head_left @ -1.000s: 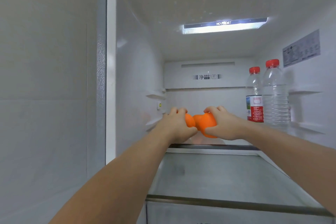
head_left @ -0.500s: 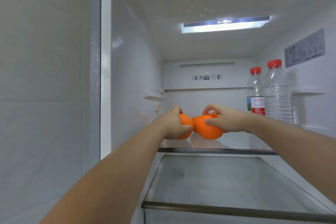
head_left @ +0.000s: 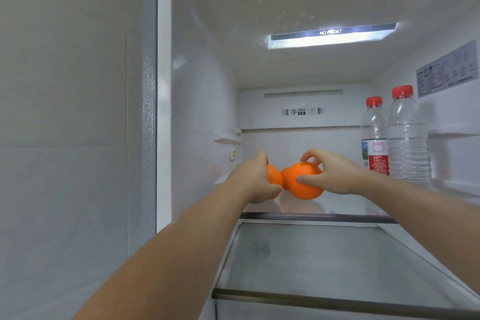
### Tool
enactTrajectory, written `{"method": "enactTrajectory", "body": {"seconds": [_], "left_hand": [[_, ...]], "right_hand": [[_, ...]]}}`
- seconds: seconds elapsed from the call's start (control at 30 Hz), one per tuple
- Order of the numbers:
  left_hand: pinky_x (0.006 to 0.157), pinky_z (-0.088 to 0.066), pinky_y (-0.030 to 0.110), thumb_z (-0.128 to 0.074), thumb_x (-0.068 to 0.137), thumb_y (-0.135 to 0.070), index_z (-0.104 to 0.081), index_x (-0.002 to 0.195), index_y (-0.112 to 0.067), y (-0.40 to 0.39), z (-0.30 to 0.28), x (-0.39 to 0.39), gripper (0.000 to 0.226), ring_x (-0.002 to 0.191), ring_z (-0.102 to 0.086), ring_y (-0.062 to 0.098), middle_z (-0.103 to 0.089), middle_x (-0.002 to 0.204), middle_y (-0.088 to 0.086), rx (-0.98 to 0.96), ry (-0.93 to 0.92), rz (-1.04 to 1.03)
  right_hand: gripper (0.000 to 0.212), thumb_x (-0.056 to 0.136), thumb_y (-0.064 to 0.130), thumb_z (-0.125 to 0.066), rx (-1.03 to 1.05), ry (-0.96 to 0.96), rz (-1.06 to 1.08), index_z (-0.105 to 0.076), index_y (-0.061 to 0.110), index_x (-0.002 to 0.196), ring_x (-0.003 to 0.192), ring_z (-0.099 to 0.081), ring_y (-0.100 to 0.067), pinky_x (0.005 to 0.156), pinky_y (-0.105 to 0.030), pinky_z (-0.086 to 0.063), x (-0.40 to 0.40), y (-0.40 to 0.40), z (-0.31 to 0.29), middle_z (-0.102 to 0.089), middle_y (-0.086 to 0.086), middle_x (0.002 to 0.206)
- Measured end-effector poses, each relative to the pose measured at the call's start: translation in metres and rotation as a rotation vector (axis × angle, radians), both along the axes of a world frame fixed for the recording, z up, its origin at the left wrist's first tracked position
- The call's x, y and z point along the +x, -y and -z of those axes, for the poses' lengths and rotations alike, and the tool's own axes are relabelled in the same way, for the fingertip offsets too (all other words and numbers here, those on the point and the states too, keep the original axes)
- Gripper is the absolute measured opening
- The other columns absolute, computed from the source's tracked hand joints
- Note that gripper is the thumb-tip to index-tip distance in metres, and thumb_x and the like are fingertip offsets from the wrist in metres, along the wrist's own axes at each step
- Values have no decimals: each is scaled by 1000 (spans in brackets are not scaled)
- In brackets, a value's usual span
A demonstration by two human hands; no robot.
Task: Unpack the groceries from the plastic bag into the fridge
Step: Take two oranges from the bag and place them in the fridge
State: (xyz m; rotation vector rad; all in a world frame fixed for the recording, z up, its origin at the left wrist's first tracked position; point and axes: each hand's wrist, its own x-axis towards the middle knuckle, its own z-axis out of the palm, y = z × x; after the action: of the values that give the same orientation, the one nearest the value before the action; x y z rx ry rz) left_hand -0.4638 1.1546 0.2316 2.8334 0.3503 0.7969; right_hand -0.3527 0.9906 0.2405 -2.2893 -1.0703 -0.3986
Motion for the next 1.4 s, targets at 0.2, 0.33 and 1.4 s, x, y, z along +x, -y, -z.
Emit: {"method": "enactTrajectory", "body": {"seconds": [0.2, 0.33, 1.4], "left_hand": [[78, -45, 35, -70, 78, -38, -45, 118, -21, -6, -3, 6, 51, 104, -53, 30, -57, 113, 10, 127, 17, -123], [76, -48, 34, -76, 74, -37, -49, 116, -19, -16, -7, 12, 53, 94, -53, 26, -55, 112, 7, 76, 4, -133], [92, -46, 39, -56, 85, -26, -45, 128, -22, 3, 7, 7, 44, 119, -48, 26, -50, 130, 3, 30, 132, -125]], "right_hand": [[68, 75, 41, -77, -91, 55, 39, -44, 26, 133, 98, -49, -21, 73, -30, -48, -5, -8, 2, -52, -6, 129], [67, 81, 46, -71, -108, 38, 85, -40, 19, 134, 97, -47, -22, 78, -32, -44, -4, -16, 3, -52, -10, 128], [83, 80, 60, -59, -21, 58, 162, -25, 25, 147, 126, -48, -29, 98, -45, -45, -29, -18, 7, -37, -5, 144]]}}
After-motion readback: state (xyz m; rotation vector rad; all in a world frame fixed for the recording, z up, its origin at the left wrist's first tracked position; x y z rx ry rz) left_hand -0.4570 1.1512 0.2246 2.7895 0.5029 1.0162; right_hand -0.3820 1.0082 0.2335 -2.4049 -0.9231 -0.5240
